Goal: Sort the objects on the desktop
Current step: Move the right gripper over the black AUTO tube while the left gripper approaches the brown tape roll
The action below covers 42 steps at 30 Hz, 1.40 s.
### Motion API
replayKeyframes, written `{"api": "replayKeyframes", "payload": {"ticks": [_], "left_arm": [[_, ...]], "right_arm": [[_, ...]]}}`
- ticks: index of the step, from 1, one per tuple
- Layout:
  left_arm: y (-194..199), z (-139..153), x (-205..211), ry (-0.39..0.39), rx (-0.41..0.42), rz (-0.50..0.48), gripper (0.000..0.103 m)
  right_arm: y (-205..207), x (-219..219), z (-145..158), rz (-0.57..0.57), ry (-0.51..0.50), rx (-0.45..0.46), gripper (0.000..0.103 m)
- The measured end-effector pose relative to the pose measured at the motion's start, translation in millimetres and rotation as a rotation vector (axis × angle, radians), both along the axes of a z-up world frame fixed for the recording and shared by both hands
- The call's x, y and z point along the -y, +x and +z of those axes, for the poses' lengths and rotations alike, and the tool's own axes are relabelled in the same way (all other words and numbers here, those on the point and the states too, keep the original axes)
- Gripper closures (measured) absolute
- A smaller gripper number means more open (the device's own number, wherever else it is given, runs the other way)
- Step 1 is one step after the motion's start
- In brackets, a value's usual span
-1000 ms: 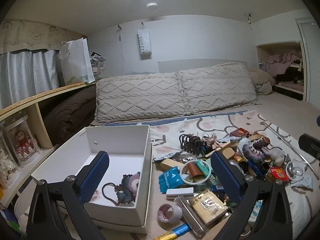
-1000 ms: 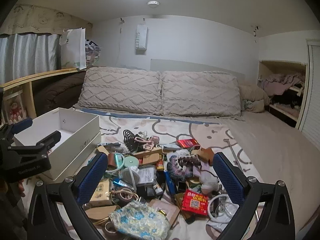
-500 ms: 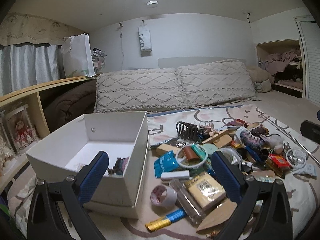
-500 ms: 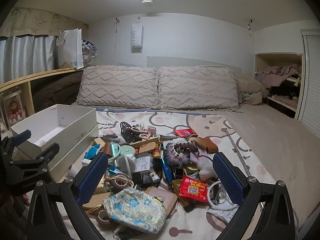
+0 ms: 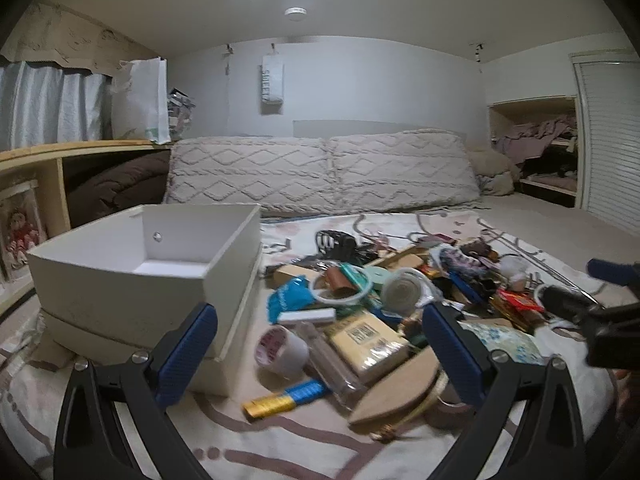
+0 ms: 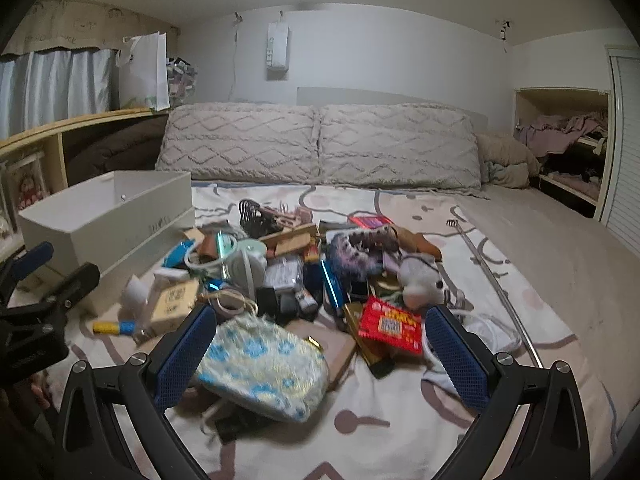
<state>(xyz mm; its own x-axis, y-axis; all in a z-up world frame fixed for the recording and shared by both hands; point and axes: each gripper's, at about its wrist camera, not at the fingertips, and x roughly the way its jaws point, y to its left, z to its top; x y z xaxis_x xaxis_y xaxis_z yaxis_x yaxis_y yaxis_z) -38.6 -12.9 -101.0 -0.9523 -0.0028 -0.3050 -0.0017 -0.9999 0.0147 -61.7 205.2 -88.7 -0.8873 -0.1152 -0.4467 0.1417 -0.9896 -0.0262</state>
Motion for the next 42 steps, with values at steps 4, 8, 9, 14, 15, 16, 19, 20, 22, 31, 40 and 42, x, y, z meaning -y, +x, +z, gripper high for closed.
{"api": "replayKeyframes", "payload": {"ticks": [4, 8, 9, 14, 15, 16, 19, 20, 22, 31, 40, 42], "left_arm": [[3.6, -7.8, -7.8, 0.024, 0.018, -0.033, 0.0], [6.8, -15.7, -16.8, 0.019, 0.037, -0.055, 0.0], [8.3, -17.2, -17.7, 0.018, 0.038, -0.06, 0.0], [10.6, -25.6, -22.7, 0.039, 0.079, -0.095, 0.0], [10.7, -26.9, -22.6, 0.046, 0.09, -0.101, 0.0], [10.2, -28.6, -22.9, 0.052, 0.103, -0.107, 0.0], [9.7, -33.1, -25.0, 0.052, 0.125, -0.112, 0.0], [9.5, -34.4, -26.4, 0.048, 0.129, -0.114, 0.0], [9.2, -36.2, -29.6, 0.04, 0.136, -0.12, 0.0], [6.6, -39.7, -32.9, 0.031, 0.156, -0.122, 0.0], [4.8, -39.7, -30.9, 0.043, 0.161, -0.128, 0.0], [5.9, -38.9, -31.0, 0.042, 0.155, -0.131, 0.0]], "right_arm": [[1.4, -3.8, -13.3, 0.0, 0.001, 0.03, 0.0], [2.9, -4.3, -27.0, 0.005, 0.017, 0.065, 0.0], [3.1, -4.2, -29.7, 0.007, 0.021, 0.075, 0.0], [2.2, -4.0, -45.3, 0.043, 0.03, 0.167, 0.0], [2.6, -4.3, -47.7, 0.05, 0.029, 0.18, 0.0], [3.3, -4.9, -50.0, 0.056, 0.028, 0.193, 0.0], [4.6, -5.8, -57.9, 0.068, 0.018, 0.24, 0.0], [4.9, -5.8, -59.5, 0.072, 0.01, 0.248, 0.0], [4.1, -6.9, -62.8, 0.096, -0.024, 0.28, 0.0], [7.3, -3.0, -73.9, 0.093, -0.034, 0.296, 0.0], [-17.9, -8.7, -67.1, 0.284, -0.084, 0.384, 0.0], [-25.0, -3.3, -64.5, 0.348, -0.022, 0.422, 0.0]]}}
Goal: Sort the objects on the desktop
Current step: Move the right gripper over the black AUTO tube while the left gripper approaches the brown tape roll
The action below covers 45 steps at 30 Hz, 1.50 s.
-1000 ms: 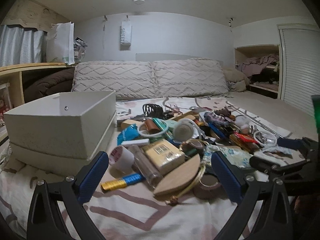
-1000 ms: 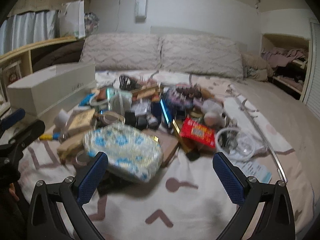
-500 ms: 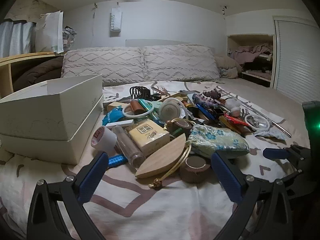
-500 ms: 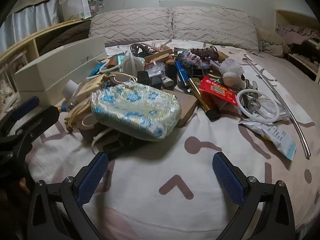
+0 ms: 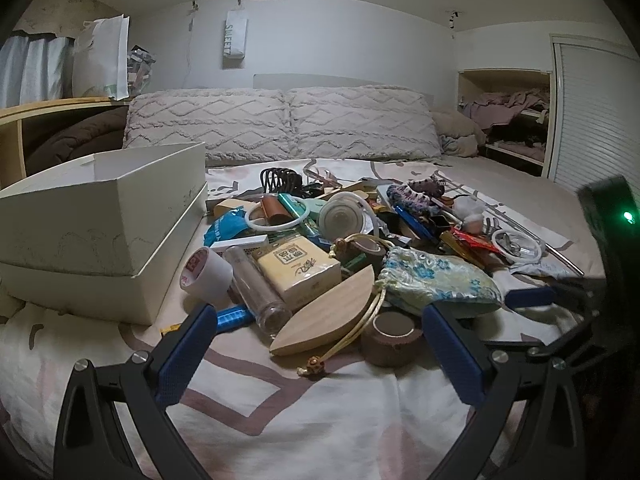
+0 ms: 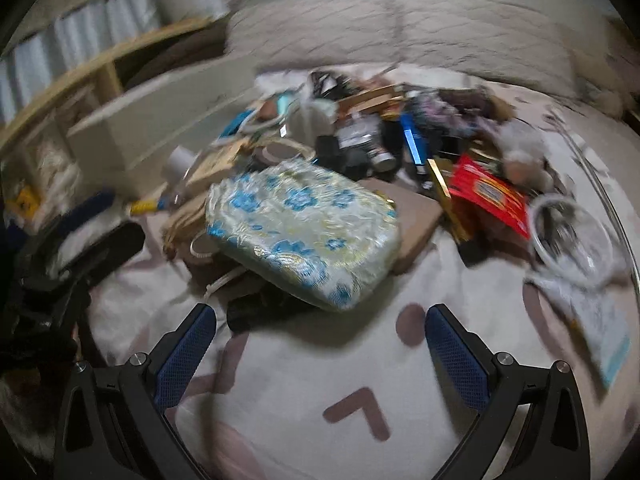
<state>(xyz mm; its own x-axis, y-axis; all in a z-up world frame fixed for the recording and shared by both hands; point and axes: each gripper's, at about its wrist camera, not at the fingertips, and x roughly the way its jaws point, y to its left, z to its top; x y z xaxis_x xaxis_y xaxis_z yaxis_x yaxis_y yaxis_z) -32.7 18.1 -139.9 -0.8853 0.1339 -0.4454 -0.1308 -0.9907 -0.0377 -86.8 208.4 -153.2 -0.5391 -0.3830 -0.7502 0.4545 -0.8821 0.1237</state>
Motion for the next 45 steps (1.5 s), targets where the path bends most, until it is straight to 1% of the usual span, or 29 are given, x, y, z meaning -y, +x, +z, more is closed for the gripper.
{"api": "replayKeyframes", "payload": {"ticks": [1, 3, 5, 7, 8, 10, 15, 19, 22, 24, 26, 29, 33, 35, 38, 42, 45], "left_arm": [[0.4, 0.2, 0.0, -0.001, -0.003, 0.0, 0.0], [1.0, 0.6, 0.4, 0.0, -0.007, 0.0, 0.0], [0.1, -0.2, 0.0, 0.001, -0.003, -0.008, 0.0], [-0.1, -1.2, -1.8, -0.005, -0.002, -0.012, 0.0], [-0.3, -1.0, -2.5, -0.008, -0.002, -0.014, 0.0], [0.3, -0.8, -3.8, -0.011, -0.004, -0.021, 0.0], [1.2, -0.4, -5.5, -0.018, -0.009, -0.025, 0.0], [0.8, -0.5, -4.9, -0.012, -0.009, -0.022, 0.0], [0.4, -1.1, -4.0, -0.008, -0.006, -0.018, 0.0], [0.6, -2.0, -4.5, -0.009, -0.004, -0.016, 0.0], [0.8, -2.3, -4.8, -0.009, -0.004, -0.018, 0.0], [0.5, -2.6, -5.2, -0.01, -0.002, -0.018, 0.0], [1.2, -2.6, -6.3, -0.007, 0.001, -0.024, 0.0], [1.5, -2.5, -7.7, -0.003, 0.004, -0.036, 0.0], [3.0, -2.7, -12.3, -0.003, 0.011, -0.071, 0.0], [2.2, -2.4, -17.9, -0.009, 0.024, -0.106, 0.0], [2.8, -1.6, -19.3, 0.003, 0.032, -0.131, 0.0]], "right_arm": [[-1.5, 3.8, 1.5, 0.044, 0.037, 0.008, 0.0], [-0.3, 7.6, 3.1, 0.116, 0.075, 0.025, 0.0], [2.3, 8.3, 5.8, 0.193, 0.083, 0.066, 0.0], [4.5, 5.0, 7.4, 0.225, 0.058, 0.109, 0.0], [6.0, 1.2, 8.5, 0.253, 0.012, 0.149, 0.0], [9.9, -1.0, 9.4, 0.287, -0.043, 0.181, 0.0], [18.8, 10.7, 10.4, 0.373, -0.05, 0.169, 0.0], [19.5, 22.5, 15.3, 0.436, -0.03, 0.118, 0.0], [7.6, 25.3, 17.4, 0.421, -0.008, 0.076, 0.0], [-3.7, 24.1, 16.6, 0.396, -0.003, 0.065, 0.0], [-16.6, 19.5, 13.8, 0.36, -0.007, 0.068, 0.0], [-25.2, 17.1, 5.1, 0.332, 0.004, 0.078, 0.0], [-26.0, 12.9, -4.0, 0.325, -0.008, 0.092, 0.0], [-21.5, 10.2, -5.5, 0.316, -0.016, 0.078, 0.0], [-17.2, 7.7, -8.4, 0.302, -0.055, 0.066, 0.0], [-14.4, 12.2, -11.0, 0.282, -0.032, 0.042, 0.0], [-12.2, 17.6, -13.7, 0.279, 0.01, 0.024, 0.0]]}}
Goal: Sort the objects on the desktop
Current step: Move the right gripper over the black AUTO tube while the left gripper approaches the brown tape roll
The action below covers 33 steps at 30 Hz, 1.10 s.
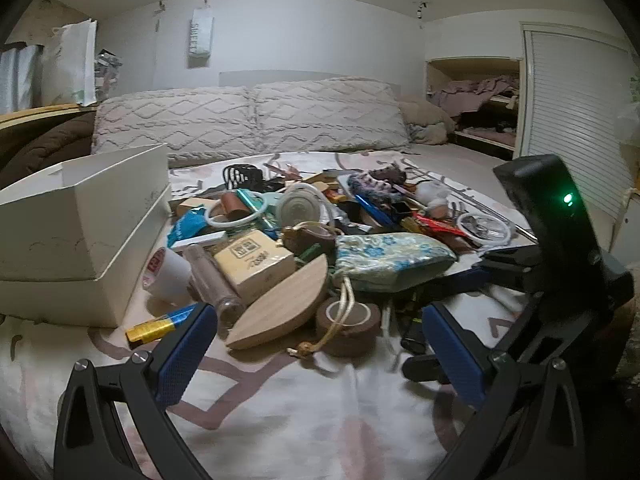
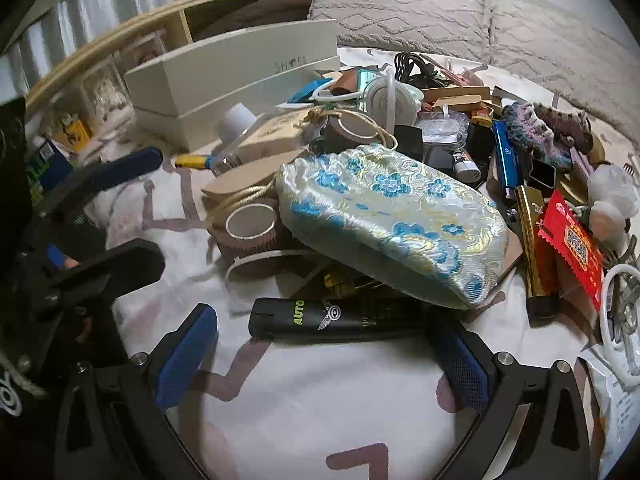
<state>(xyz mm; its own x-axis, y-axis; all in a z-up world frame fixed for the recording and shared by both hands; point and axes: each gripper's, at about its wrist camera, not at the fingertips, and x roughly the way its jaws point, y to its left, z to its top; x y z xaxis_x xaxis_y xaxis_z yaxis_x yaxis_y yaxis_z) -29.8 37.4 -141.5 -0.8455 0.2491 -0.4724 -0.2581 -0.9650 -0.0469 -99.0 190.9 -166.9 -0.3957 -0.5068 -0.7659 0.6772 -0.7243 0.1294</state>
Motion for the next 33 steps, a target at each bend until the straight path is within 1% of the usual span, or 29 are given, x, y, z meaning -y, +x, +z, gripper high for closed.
{"api": "replayKeyframes", "payload": {"ticks": [3, 7, 10, 12, 14, 16, 18, 22, 24, 33], "left_arm": [[-1.8, -0.1, 1.7, 0.035, 0.028, -0.021, 0.0], [-8.3, -6.4, 6.3, 0.112, 0.116, -0.066, 0.0], [-8.8, -9.8, 6.8, 0.138, 0.15, -0.088, 0.002], [-9.4, -11.7, 5.9, 0.168, 0.176, -0.122, 0.006], [-11.0, -14.2, 5.0, 0.214, 0.219, -0.164, 0.007], [-12.9, -17.4, 4.7, 0.255, 0.262, -0.198, 0.007], [-14.6, -19.3, 3.8, 0.279, 0.289, -0.22, 0.007], [-18.9, -21.8, 2.6, 0.345, 0.353, -0.277, 0.007], [-20.0, -22.2, 1.9, 0.366, 0.372, -0.295, 0.007], [-36.8, -22.7, 6.2, 0.353, 0.372, -0.201, 0.007]], "right_arm": [[-0.5, 1.9, -1.6, -0.002, 0.009, -0.004, 0.0], [-2.6, -1.8, -1.3, -0.021, -0.021, 0.006, 0.0], [-2.8, -3.0, -1.5, -0.029, -0.027, 0.005, 0.0], [-0.7, -1.7, -1.5, -0.033, -0.012, -0.008, 0.0], [1.1, 0.6, -2.0, -0.034, 0.009, -0.021, 0.0], [2.9, 3.9, -3.1, -0.034, 0.039, -0.035, 0.0], [3.3, 5.4, -4.0, -0.031, 0.056, -0.039, 0.0], [3.1, 5.2, -3.9, -0.029, 0.064, -0.04, 0.0], [2.9, 5.0, -4.1, -0.029, 0.063, -0.039, 0.0], [3.3, 6.6, -4.8, -0.029, 0.076, -0.038, 0.0]]}}
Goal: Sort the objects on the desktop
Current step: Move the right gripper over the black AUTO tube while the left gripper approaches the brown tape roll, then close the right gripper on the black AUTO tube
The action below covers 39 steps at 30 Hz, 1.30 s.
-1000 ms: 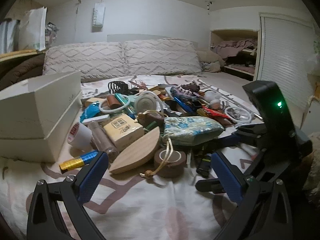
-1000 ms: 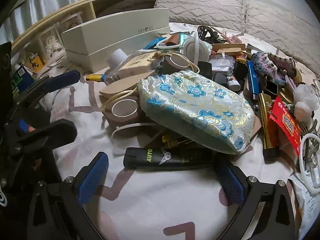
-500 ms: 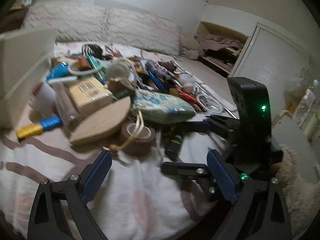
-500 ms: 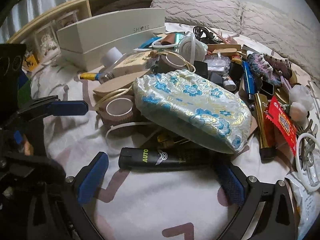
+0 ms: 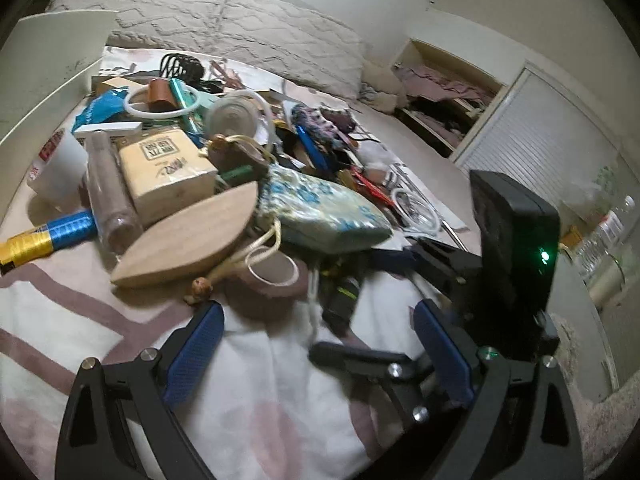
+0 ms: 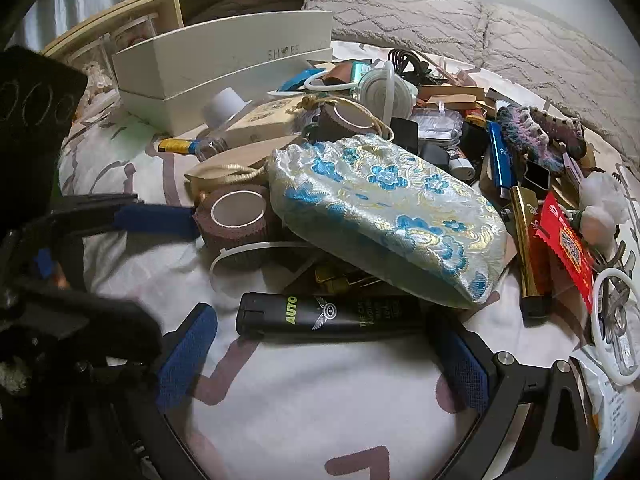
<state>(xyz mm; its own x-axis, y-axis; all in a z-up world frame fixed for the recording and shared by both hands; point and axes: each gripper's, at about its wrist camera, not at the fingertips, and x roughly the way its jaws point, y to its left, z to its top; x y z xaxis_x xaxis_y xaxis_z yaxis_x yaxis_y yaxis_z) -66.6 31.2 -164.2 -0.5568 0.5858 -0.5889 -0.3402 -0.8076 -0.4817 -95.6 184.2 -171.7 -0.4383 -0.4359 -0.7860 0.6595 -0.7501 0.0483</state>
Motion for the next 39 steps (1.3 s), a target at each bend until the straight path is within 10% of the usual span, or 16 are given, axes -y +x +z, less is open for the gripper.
{"api": "replayKeyframes", "payload": {"ticks": [15, 19, 26, 39], "left_arm": [[-2.8, -4.6, 13.9, 0.05, 0.0, 0.061, 0.008], [-0.1, -2.3, 13.5, -0.01, -0.031, 0.095, 0.008], [5.7, -3.3, 9.1, -0.148, -0.079, 0.124, 0.008], [10.9, 1.1, 7.1, -0.234, -0.08, 0.075, 0.053]], "right_arm": [[-2.3, -9.9, 4.6, -0.039, -0.094, 0.007, 0.005], [-1.0, -11.1, 5.9, -0.079, -0.062, -0.032, 0.023], [5.4, -17.1, 9.7, -0.143, -0.032, -0.076, 0.023], [-1.8, -58.8, 12.1, -0.335, -0.175, -0.001, 0.023]]}}
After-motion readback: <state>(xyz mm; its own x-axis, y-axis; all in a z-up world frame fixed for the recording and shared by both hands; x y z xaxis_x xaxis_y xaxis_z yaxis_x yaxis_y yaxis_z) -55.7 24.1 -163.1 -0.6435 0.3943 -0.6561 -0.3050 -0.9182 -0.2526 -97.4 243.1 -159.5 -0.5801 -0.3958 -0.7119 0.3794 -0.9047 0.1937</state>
